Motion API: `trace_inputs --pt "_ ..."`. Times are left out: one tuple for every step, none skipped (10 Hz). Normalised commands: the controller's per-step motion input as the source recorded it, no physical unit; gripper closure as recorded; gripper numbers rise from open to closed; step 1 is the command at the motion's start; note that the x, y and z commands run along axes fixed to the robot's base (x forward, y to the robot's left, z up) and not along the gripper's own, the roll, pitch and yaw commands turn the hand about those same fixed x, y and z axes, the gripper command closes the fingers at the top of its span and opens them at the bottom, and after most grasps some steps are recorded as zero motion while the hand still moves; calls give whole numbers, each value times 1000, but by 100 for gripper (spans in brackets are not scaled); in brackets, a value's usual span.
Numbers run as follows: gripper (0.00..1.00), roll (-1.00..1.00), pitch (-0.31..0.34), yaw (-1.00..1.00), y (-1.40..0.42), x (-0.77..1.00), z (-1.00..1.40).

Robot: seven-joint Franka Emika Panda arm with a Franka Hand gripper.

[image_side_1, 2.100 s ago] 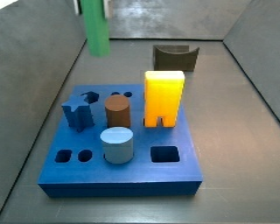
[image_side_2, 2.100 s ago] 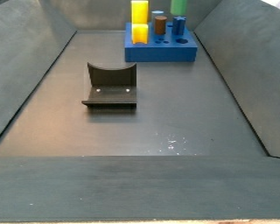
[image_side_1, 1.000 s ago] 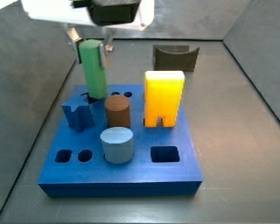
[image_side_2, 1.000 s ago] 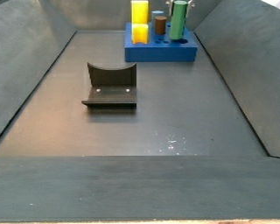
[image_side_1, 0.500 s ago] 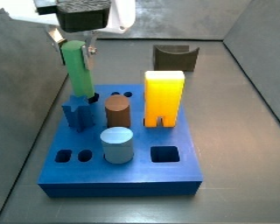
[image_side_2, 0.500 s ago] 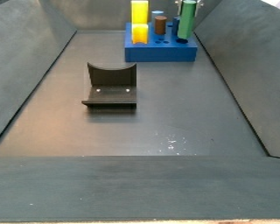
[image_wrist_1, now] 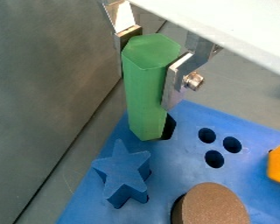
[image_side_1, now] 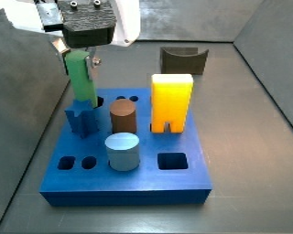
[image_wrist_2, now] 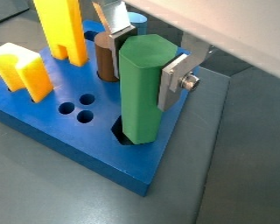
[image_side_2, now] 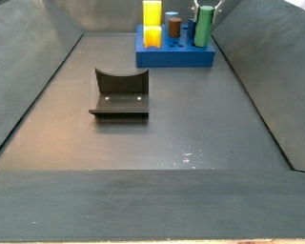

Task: Pick up the hexagon object. Move up. Place the hexagon object on the fixture. Regrasp the hexagon object. Move to above the board. Insert the hexagon object.
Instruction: Insert the hexagon object.

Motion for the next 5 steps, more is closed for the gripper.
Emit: trace_inputs --pt "100 0 26 -74 69 86 -134" --pt "100 0 57 -103 91 197 -126" --pt "100 0 90 -111 123 251 -94" --pt "100 0 120 -111 131 297 -69" --pt "100 0 107 -106 114 289 -74"
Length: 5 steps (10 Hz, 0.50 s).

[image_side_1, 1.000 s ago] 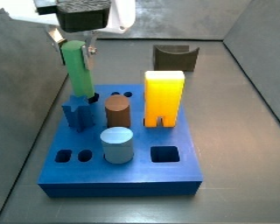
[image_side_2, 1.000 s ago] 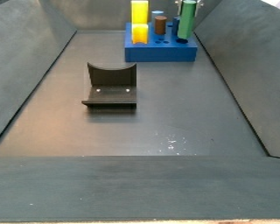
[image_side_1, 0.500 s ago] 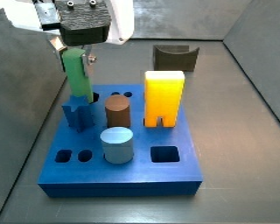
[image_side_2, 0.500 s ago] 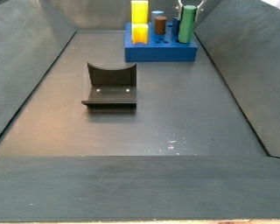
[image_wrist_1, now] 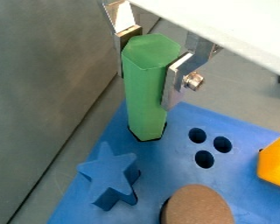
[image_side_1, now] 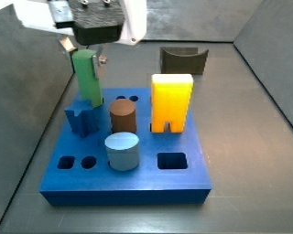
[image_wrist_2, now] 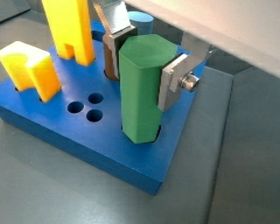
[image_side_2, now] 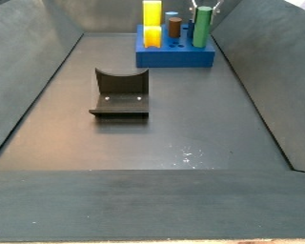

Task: Pick up the hexagon object. Move up. Place the hexagon object on the fixture. Regrasp the hexagon object. Move to above the board. Insert the hexagon object.
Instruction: Insert the hexagon object.

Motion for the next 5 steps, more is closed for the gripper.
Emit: trace_inputs --pt "100 0 81 -80 77 203 -123" --pt "100 24 0 0 0 0 -366" --pt "100 60 0 -3 -63 -6 -551" --pt "100 56 0 -37 -74 -9 -589" --pt "100 73 0 -51 -97 -49 -640"
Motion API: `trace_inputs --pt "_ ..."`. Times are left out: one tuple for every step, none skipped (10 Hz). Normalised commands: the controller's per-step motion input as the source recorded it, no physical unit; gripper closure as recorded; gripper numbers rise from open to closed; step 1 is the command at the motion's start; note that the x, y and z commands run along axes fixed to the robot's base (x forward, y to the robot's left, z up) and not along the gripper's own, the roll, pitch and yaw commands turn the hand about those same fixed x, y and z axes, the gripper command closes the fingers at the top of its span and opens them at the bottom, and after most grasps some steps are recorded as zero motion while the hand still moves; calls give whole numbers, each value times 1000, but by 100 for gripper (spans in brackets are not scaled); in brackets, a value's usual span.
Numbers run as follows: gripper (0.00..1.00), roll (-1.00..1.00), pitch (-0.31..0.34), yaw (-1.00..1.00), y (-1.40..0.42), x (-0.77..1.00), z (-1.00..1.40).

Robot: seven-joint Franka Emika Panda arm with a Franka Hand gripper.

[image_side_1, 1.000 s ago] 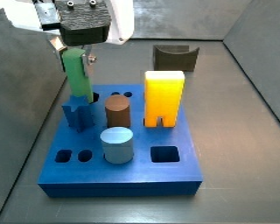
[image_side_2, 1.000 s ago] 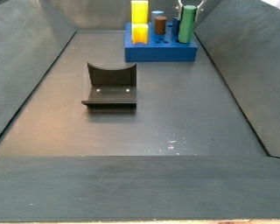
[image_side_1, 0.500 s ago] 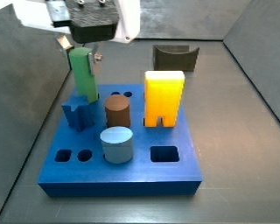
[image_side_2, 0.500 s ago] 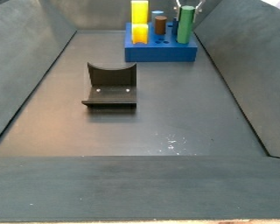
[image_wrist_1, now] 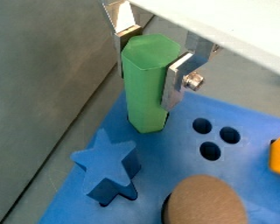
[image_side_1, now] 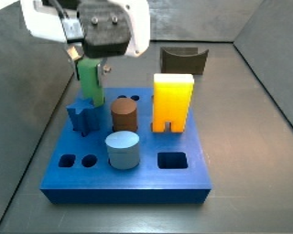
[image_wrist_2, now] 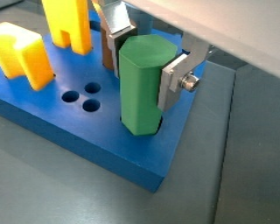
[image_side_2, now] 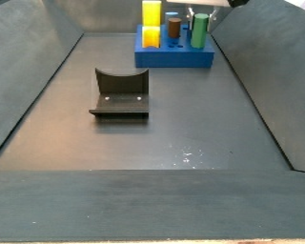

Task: Pick up the hexagon object. Move up. Place the hexagon object on the fixture. Regrasp the hexagon object. Move to above the board. Insert the hexagon object.
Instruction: Insert the hexagon object.

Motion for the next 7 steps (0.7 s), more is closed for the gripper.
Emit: trace_inputs --pt "100 59 0 -66 -77 0 -689" --pt "100 49 0 -71 -63 0 -666" --pt "100 0 0 -63 0 0 -537" --pt "100 -51 -43 -74 0 0 -280" --pt "100 -41 -94 0 0 0 -106" --pt "100 0 -14 0 0 0 0" --pt "100 0 0 0 0 0 0"
